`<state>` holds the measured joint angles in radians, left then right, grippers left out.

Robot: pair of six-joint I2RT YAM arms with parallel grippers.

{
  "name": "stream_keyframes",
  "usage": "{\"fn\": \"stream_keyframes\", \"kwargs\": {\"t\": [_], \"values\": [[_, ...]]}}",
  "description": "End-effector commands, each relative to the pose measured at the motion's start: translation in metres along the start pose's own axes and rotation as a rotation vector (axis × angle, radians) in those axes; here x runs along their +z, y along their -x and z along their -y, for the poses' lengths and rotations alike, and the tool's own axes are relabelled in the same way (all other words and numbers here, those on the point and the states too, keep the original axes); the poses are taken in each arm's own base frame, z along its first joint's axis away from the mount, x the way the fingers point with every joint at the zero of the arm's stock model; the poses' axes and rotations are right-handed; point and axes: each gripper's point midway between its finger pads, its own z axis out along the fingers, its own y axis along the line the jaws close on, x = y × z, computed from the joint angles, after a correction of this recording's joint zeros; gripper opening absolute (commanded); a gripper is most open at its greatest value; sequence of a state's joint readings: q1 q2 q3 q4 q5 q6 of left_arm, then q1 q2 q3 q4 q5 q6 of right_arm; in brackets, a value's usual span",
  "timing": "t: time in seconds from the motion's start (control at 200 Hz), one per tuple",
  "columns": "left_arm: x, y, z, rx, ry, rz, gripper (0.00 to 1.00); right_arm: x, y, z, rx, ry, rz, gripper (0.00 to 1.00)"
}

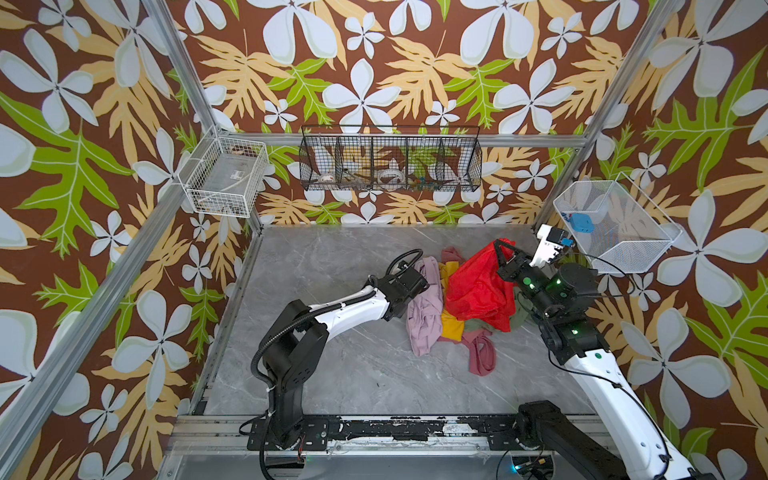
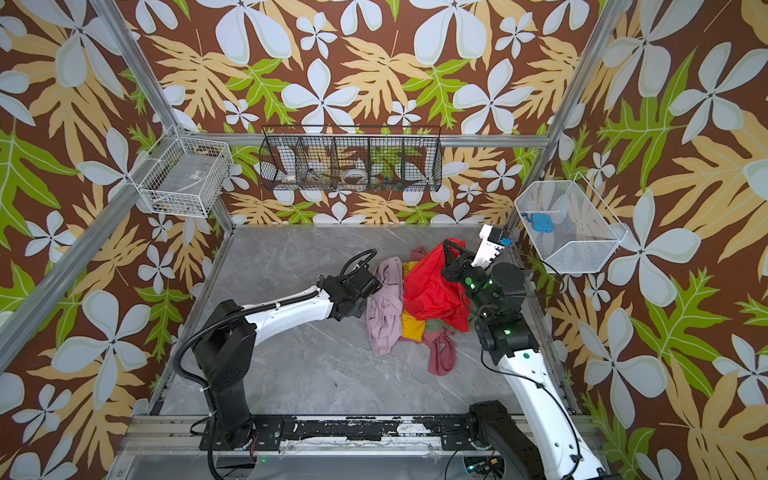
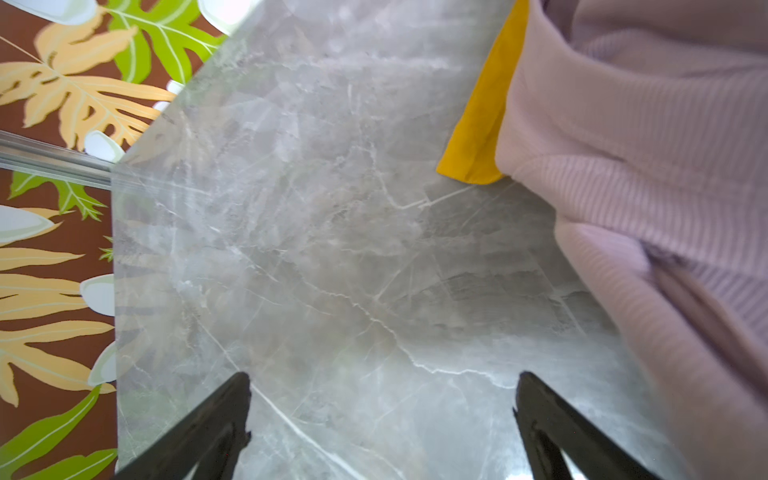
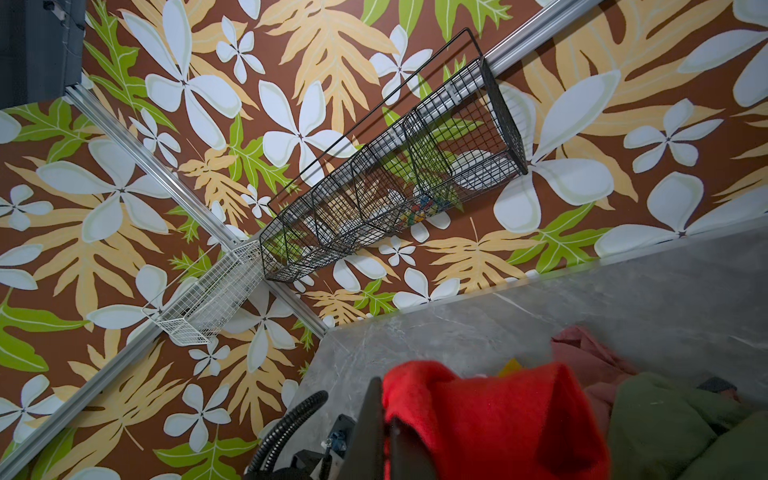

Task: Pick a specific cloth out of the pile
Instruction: 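Grasp the raised red cloth with the left gripper beside the right gripper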

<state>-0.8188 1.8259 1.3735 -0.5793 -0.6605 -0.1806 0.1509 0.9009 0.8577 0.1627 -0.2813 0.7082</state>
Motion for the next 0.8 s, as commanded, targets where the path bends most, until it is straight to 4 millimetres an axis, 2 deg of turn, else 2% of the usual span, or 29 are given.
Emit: {"fn": "stream_keyframes", "kwargs": {"t": [0.0, 0.115, 0.22, 0.28, 0.405, 0.615, 0.696, 0.796], "values": [[-0.019, 0.011, -0.007, -0.003, -0.024, 0.037, 1.0, 0.001, 0.003, 0.0, -0.016, 0.002, 0.016, 0.0], [-0.042, 0.027, -0.011, 0.023, -0.023, 0.103, 1.0, 0.001, 0.003, 0.001, -0.016, 0.0, 0.02, 0.0], [-0.063, 0.04, -0.003, 0.067, -0.035, 0.176, 1.0, 0.001, 0.003, 0.002, -0.012, -0.005, 0.022, 0.0], [-0.077, 0.049, 0.012, 0.082, -0.084, 0.241, 1.0, 0.002, 0.002, 0.003, -0.009, -0.006, 0.023, 0.0], [-0.105, 0.068, 0.048, 0.033, -0.304, 0.333, 1.0, 0.003, 0.002, 0.004, -0.005, -0.008, 0.019, 0.0], [-0.156, 0.108, 0.092, -0.042, -0.639, 0.448, 1.0, 0.001, 0.0, 0.008, 0.0, -0.034, 0.017, 0.0], [-0.168, 0.115, 0.113, -0.032, -0.733, 0.464, 1.0, 0.001, 0.0, 0.009, 0.003, -0.038, 0.017, 0.0], [-0.17, 0.116, 0.137, 0.008, -0.758, 0.458, 1.0, 0.0, 0.0, 0.011, 0.002, -0.047, 0.02, 0.0]]}}
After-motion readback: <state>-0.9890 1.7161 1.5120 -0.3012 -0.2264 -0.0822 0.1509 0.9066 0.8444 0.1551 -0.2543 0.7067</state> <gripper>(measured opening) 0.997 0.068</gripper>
